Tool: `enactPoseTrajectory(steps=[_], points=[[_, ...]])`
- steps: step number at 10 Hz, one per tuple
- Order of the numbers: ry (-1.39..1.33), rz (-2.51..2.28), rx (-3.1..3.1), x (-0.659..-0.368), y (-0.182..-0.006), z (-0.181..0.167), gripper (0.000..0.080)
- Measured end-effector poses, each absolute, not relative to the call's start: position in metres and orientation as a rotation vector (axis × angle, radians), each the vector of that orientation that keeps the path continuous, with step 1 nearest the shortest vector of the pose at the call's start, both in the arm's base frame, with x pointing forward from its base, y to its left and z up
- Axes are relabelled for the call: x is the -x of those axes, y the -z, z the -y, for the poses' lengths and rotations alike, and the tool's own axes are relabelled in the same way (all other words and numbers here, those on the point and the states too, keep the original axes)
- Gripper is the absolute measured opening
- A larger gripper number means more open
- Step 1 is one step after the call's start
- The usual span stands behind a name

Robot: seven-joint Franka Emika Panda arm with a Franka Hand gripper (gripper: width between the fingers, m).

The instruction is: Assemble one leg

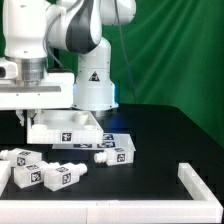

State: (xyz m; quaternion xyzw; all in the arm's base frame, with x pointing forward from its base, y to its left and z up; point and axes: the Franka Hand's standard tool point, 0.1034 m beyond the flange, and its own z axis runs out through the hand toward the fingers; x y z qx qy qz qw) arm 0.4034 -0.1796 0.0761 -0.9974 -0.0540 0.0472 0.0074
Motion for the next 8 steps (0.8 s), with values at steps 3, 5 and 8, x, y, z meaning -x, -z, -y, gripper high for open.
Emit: enactPoseTrajectory(steps=[3, 5, 8], points=[[-0.094, 0.165, 3.127, -0.421, -0.085, 0.179, 0.0052], [-0.105, 0.166, 3.125, -0.419, -0.083, 0.178, 0.0052], [-0.139, 0.133, 3.107, -0.443, -0.096, 0.169, 0.0052]])
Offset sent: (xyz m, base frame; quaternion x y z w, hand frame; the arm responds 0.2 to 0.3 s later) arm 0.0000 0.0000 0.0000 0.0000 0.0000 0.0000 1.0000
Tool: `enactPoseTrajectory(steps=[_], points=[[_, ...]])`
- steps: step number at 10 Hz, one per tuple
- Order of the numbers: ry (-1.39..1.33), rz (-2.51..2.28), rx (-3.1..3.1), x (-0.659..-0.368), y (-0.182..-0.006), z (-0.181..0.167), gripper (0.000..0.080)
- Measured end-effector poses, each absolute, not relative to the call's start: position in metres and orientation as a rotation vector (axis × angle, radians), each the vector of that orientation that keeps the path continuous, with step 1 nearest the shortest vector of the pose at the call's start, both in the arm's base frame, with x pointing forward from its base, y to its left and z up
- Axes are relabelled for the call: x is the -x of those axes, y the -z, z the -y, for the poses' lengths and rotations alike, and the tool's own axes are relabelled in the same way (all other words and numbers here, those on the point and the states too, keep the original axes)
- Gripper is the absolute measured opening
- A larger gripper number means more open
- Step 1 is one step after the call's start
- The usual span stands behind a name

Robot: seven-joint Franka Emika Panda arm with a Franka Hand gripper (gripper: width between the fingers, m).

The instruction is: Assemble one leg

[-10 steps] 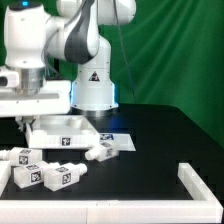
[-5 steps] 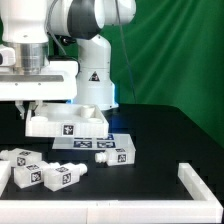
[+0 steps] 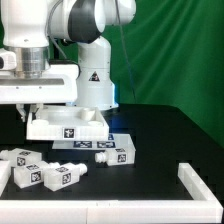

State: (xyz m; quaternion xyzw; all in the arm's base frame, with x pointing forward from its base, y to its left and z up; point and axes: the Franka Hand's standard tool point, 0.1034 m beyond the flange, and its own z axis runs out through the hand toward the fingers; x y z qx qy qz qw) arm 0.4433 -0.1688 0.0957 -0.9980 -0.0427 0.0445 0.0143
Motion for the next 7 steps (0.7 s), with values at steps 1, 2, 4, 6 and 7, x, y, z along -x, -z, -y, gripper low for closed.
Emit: enactPoseTrajectory(steps=[1, 2, 4, 6, 7], points=[[-0.119, 0.107, 3.119, -0.47, -0.101, 0.167, 0.0052], [-0.104, 0.102, 3.128, -0.497, -0.102, 0.164, 0.0052], [-0.078, 0.082, 3.157, -0.54, -0.101, 0.151, 0.0052], [-0.085, 0.128, 3.154, -0.537, -0.089, 0.133, 0.0052], [-0.084, 0.119, 3.156, -0.536, -0.09, 0.136, 0.0052]])
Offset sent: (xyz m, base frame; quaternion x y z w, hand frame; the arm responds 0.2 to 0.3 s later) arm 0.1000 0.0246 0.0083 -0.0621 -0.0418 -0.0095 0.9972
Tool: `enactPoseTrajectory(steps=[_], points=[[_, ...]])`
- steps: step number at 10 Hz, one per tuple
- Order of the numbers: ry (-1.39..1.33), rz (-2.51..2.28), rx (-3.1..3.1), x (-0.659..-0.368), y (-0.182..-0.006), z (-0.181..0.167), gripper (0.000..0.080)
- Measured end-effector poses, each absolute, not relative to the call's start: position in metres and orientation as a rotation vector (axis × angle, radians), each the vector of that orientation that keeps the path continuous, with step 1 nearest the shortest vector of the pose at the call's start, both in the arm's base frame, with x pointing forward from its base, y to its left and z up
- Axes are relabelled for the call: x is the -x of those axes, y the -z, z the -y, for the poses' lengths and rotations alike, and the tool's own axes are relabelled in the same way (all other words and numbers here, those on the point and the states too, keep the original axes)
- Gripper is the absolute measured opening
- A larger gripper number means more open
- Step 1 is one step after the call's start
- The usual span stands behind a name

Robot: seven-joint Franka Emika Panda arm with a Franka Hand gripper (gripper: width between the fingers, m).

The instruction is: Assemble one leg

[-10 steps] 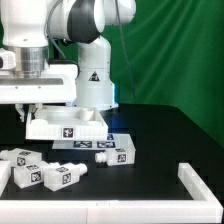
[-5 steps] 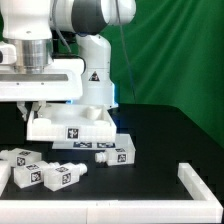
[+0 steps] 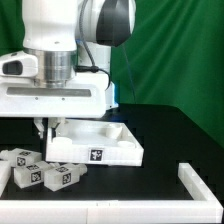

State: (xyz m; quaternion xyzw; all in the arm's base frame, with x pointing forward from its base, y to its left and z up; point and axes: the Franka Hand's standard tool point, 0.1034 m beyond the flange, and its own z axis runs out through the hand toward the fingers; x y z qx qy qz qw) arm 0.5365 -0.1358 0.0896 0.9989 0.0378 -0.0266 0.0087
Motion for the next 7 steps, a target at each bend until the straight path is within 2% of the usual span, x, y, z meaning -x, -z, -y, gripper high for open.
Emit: enactPoseTrajectory(steps=[3, 5, 7], points=[[0.095, -0.123, -3.118, -0.538, -0.084, 0.129, 0.0052], [0.076, -0.079, -3.103, -0.568, -0.07, 0.115, 0.0052], [0.054, -0.033, -3.09, -0.583, -0.052, 0.093, 0.0052]])
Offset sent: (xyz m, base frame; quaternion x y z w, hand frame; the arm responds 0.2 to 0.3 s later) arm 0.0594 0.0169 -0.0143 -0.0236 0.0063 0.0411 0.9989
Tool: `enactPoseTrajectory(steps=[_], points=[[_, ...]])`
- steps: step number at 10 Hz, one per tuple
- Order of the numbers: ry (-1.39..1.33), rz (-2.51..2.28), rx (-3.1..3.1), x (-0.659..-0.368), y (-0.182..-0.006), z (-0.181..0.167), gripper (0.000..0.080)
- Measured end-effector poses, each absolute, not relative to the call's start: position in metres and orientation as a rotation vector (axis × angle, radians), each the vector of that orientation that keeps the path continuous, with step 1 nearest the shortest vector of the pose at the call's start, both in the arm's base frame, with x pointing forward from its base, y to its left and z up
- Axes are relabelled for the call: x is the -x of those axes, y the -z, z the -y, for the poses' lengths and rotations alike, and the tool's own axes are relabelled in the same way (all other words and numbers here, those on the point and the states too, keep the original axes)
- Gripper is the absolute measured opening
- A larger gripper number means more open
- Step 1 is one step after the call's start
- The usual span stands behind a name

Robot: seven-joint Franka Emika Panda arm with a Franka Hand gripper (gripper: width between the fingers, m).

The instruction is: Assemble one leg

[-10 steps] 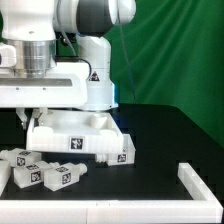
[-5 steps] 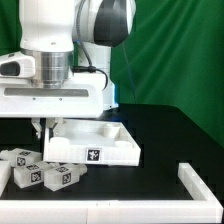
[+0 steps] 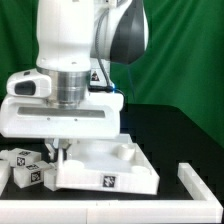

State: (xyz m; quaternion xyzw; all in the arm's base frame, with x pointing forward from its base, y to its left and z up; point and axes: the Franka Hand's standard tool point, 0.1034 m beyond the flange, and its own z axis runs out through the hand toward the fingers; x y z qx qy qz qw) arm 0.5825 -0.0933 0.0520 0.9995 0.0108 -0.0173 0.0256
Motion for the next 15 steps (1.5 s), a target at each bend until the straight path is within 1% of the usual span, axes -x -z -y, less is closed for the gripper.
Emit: enactPoseTrajectory(steps=[1, 4, 6, 7, 8, 9, 11, 14, 15], points=[[0.069, -0.04, -3.087, -0.582, -0.044, 0.08, 0.0052], [0.069, -0.074, -3.085, -0.586, -0.042, 0.055, 0.0052], [0.081, -0.055, -3.082, -0.587, -0.033, 0.038, 0.0052], [0.083, -0.045, -3.08, -0.591, -0.026, 0.03, 0.0052], [0.07, -0.042, -3.079, -0.598, -0.025, 0.024, 0.0054], [0.066, -0.039, -3.083, -0.599, -0.025, 0.024, 0.0054], [0.066, -0.09, -3.08, -0.594, -0.038, 0.038, 0.0054], [0.069, -0.077, -3.082, -0.592, -0.034, 0.038, 0.0054], [0.068, -0.058, -3.089, -0.579, -0.035, 0.039, 0.0054]])
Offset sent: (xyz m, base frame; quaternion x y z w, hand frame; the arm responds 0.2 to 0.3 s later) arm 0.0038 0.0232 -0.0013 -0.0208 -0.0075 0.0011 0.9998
